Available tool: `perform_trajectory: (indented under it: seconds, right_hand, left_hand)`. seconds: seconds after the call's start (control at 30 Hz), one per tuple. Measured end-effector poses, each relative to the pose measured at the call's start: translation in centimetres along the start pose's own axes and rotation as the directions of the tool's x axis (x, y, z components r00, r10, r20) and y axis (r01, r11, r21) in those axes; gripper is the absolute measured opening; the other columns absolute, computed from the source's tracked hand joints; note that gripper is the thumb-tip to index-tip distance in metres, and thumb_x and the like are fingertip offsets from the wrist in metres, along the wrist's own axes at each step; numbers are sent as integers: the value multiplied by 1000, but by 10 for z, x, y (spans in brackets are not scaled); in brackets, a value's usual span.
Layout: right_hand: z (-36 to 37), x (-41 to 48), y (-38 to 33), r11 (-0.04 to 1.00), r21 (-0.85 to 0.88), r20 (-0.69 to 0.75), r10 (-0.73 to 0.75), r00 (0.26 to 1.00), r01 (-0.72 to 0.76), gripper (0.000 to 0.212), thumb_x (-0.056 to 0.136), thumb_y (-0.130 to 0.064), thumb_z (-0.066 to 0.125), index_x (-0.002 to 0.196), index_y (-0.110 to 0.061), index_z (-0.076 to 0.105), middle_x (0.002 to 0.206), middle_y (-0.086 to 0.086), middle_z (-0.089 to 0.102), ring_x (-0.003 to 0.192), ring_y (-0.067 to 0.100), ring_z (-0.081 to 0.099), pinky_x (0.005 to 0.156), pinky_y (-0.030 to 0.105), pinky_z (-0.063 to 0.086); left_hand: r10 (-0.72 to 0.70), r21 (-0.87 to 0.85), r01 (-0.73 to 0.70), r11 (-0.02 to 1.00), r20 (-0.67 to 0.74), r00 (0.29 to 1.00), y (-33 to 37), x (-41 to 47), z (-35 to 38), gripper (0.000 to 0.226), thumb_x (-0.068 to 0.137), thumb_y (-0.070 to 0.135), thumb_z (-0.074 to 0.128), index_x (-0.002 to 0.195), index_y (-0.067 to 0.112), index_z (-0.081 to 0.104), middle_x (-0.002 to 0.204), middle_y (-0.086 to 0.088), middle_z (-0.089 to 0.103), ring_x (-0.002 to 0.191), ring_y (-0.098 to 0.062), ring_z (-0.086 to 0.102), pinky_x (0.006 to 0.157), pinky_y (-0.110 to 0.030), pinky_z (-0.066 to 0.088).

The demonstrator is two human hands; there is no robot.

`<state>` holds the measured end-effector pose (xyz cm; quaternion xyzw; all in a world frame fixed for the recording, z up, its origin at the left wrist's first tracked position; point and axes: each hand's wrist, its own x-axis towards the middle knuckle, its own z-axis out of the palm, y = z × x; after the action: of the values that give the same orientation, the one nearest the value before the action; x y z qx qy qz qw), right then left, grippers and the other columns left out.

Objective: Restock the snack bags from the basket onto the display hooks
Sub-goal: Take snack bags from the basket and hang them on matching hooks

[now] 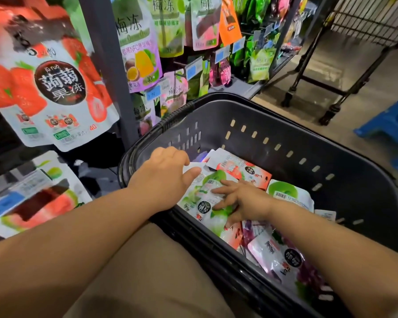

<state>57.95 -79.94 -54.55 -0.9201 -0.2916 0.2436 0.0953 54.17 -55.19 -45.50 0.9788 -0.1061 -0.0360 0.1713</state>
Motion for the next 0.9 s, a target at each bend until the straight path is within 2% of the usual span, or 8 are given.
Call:
perform_trajectory:
  seconds: [0.17, 0.23, 0.3, 0.37, 0.47, 0.63, 0.73, 0.9]
  right_hand:
    - [-1, 2, -2, 982, 189, -31, 6, 1000, 0, 8, 82, -36, 78, 82, -42, 72, 141, -17, 55, 147, 2, 16, 119, 41, -1]
    - [-1, 3, 0, 969, 245, -39, 43, 998, -32, 21, 85, -34, 75, 70, -44, 64, 132, -15, 63, 139, -5, 26, 119, 34, 6]
    - [-1, 4, 3, 944, 316, -133, 143, 981, -94, 22, 89, -34, 72, 69, -42, 65, 126, -10, 67, 132, 2, 47, 117, 34, 29]
    - [-5, 3, 3, 883, 450, -262, 271, 926, -131, 22, 92, -30, 68, 71, -30, 62, 103, -3, 73, 105, 15, 64, 92, 28, 50]
    - [-21, 2, -2, 796, 596, -418, 421, 805, -107, 22, 97, -23, 60, 80, -9, 57, 78, 4, 56, 74, 17, 51, 65, 25, 42]
    - [-49, -6, -11, 606, 788, -518, 561, 646, 107, 22, 103, -24, 50, 85, -11, 51, 80, 8, 53, 74, 19, 50, 71, 34, 45]
    - [-60, -9, -27, 456, 845, -517, 565, 642, 280, 19, 104, -20, 46, 87, -14, 53, 80, 6, 57, 70, 11, 56, 66, 24, 50]
    - [-70, -4, -57, 204, 853, -509, 530, 678, 480, 19, 104, -16, 42, 88, -14, 52, 80, 5, 63, 70, 14, 59, 67, 29, 53]
  left_hand:
    - [2, -8, -2, 1000, -6, 1000, 0, -1, 0, 39, 100, 53, 36, 120, 23, 51, 122, 6, 48, 121, -16, 34, 100, -30, 33]
    - [-1, -18, 1, 1000, -7, 1000, 0, -1, -1, 39, 100, 53, 36, 119, 23, 52, 121, 6, 48, 121, -16, 34, 100, -30, 33]
    - [-3, -20, 3, 1000, -7, 1000, 0, -1, -1, 40, 100, 54, 36, 119, 23, 52, 121, 7, 49, 120, -15, 35, 99, -29, 33]
    - [-3, -8, 3, 1000, -3, 1000, 0, -1, 0, 41, 100, 54, 35, 119, 22, 52, 122, 7, 49, 120, -15, 35, 98, -27, 32]
    - [-3, -13, 3, 1000, 10, 1000, 0, -1, -1, 41, 100, 55, 33, 119, 23, 51, 122, 8, 48, 120, -15, 34, 98, -28, 32]
    - [-3, -41, 5, 999, 28, 1000, -1, 0, -2, 41, 99, 57, 32, 118, 25, 50, 124, 9, 47, 121, -13, 34, 99, -30, 34]
    - [-2, -36, 4, 999, 38, 999, -2, 0, -4, 44, 97, 60, 31, 118, 26, 50, 124, 10, 47, 120, -13, 34, 98, -31, 36]
    - [-2, -66, 9, 998, 103, 995, -2, 0, -5, 47, 86, 73, 32, 106, 33, 45, 122, 12, 47, 120, -12, 36, 96, -31, 36]
